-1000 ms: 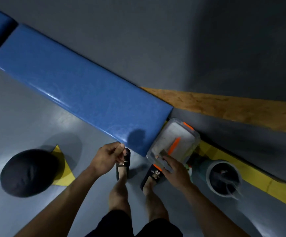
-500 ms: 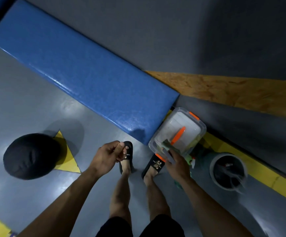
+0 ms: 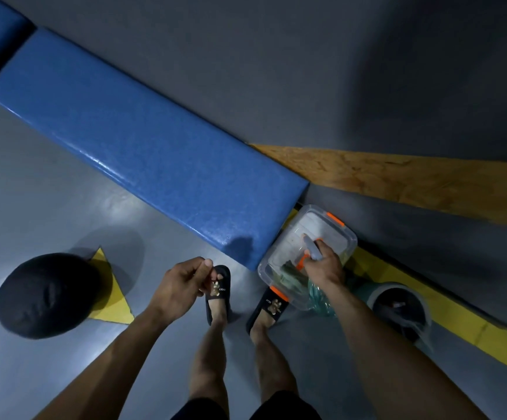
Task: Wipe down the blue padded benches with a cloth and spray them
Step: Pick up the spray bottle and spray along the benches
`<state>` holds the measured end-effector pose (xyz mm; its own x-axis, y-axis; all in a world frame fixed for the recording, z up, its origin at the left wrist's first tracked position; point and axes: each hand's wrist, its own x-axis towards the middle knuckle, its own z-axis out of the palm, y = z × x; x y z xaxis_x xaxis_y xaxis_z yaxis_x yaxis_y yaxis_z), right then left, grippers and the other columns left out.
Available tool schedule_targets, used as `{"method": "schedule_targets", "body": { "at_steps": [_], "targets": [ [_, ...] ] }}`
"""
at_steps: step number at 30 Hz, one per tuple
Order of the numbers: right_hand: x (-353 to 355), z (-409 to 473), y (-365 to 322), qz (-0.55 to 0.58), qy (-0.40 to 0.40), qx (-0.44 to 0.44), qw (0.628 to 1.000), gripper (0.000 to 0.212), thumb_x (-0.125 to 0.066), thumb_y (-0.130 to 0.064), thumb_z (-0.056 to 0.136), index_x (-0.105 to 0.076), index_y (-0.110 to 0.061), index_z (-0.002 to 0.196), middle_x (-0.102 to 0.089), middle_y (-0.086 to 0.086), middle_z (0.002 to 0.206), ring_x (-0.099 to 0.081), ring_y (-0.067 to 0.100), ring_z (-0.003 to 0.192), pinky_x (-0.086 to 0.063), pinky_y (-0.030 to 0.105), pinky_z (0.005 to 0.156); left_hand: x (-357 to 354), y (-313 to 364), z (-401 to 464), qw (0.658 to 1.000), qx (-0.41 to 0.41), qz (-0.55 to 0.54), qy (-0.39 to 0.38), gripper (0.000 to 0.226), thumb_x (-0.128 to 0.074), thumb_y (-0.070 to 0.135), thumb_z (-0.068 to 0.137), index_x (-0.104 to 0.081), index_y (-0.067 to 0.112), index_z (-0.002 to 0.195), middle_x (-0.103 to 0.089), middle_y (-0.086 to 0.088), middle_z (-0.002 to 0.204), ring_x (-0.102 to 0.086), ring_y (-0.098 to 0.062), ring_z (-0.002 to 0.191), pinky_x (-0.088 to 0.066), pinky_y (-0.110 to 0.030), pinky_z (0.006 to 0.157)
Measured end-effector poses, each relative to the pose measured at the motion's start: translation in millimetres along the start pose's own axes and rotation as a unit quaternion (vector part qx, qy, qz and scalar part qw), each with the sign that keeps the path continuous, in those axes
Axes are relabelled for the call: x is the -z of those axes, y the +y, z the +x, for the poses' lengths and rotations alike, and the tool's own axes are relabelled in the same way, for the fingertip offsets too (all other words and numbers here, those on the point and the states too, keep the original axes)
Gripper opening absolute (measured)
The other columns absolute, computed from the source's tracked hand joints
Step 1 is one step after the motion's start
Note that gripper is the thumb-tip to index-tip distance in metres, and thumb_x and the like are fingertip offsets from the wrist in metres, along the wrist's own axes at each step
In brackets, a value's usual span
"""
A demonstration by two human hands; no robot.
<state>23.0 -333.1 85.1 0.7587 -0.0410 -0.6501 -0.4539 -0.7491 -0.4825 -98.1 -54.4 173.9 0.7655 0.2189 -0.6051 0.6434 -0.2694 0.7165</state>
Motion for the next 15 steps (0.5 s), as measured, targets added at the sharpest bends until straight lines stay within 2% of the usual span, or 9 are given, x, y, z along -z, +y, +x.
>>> {"method": "schedule_targets", "body": {
  "at_steps": [1,3,6,9,12,15],
  "targets": [
    [4.5,3.7,-3.0,0.013,0.013,-0.001,1.000,0.011,-0.060,-0.018,0.088,-0.059,-0.022,0.098,-0.060,0.002,0.084,-0.058,0.024,0.072,-0.052,0.036,0.064,1.1,1.2,-0.6,1.000,-0.001,0.001,0.002,0.044,-0.045,0.047,0.096,-0.067,0.014,0.078,-0.069,-0.006,0.070,-0.067,-0.020,0.067,-0.057,-0.036,0.068],
    [13.8,11.2,-10.6,0.044,0.029,-0.006,0.999,0.020,-0.062,-0.017,0.089,-0.063,-0.022,0.108,-0.063,0.001,0.096,-0.059,0.022,0.079,-0.049,0.031,0.069,4.9,2.0,-2.5,1.000,-0.002,-0.001,0.005,0.044,-0.045,0.046,0.098,-0.068,0.015,0.078,-0.070,-0.006,0.070,-0.067,-0.023,0.068,-0.056,-0.038,0.068],
    [28.1,18.6,-26.5,0.067,0.053,-0.004,0.996,0.034,-0.063,-0.012,0.089,-0.062,-0.016,0.123,-0.056,-0.003,0.104,-0.054,0.018,0.094,-0.042,0.023,0.082,13.6,0.0,-5.8,1.000,-0.003,-0.003,0.004,0.043,-0.045,0.045,0.100,-0.068,0.015,0.080,-0.070,-0.006,0.071,-0.068,-0.025,0.070,-0.056,-0.040,0.068],
    [31.6,26.0,-39.1,0.075,0.053,-0.006,0.996,0.032,-0.062,-0.014,0.088,-0.064,-0.019,0.119,-0.066,0.001,0.109,-0.060,0.020,0.098,-0.042,0.022,0.082,22.0,-0.2,-8.0,1.000,-0.004,-0.007,0.006,0.042,-0.044,0.042,0.099,-0.068,0.013,0.081,-0.070,-0.006,0.071,-0.068,-0.023,0.069,-0.057,-0.035,0.067],
    [29.2,29.9,-53.4,0.046,0.037,-0.010,0.998,0.027,-0.060,-0.014,0.086,-0.064,-0.019,0.112,-0.066,0.002,0.100,-0.063,0.026,0.092,-0.045,0.027,0.076,32.1,1.3,-6.9,0.999,0.005,-0.036,0.009,0.043,-0.046,0.045,0.094,-0.067,0.010,0.080,-0.069,-0.008,0.070,-0.066,-0.019,0.066,-0.054,-0.022,0.062],
    [19.8,25.6,-69.5,0.049,0.036,0.017,0.998,0.026,-0.060,-0.013,0.087,-0.064,-0.023,0.111,-0.064,0.001,0.096,-0.060,0.024,0.088,-0.040,0.025,0.073,44.6,-2.6,-0.4,0.998,0.011,-0.054,0.003,0.044,-0.046,0.047,0.093,-0.067,0.011,0.079,-0.068,-0.009,0.069,-0.064,-0.018,0.064,-0.053,-0.026,0.062]
  ]
}}
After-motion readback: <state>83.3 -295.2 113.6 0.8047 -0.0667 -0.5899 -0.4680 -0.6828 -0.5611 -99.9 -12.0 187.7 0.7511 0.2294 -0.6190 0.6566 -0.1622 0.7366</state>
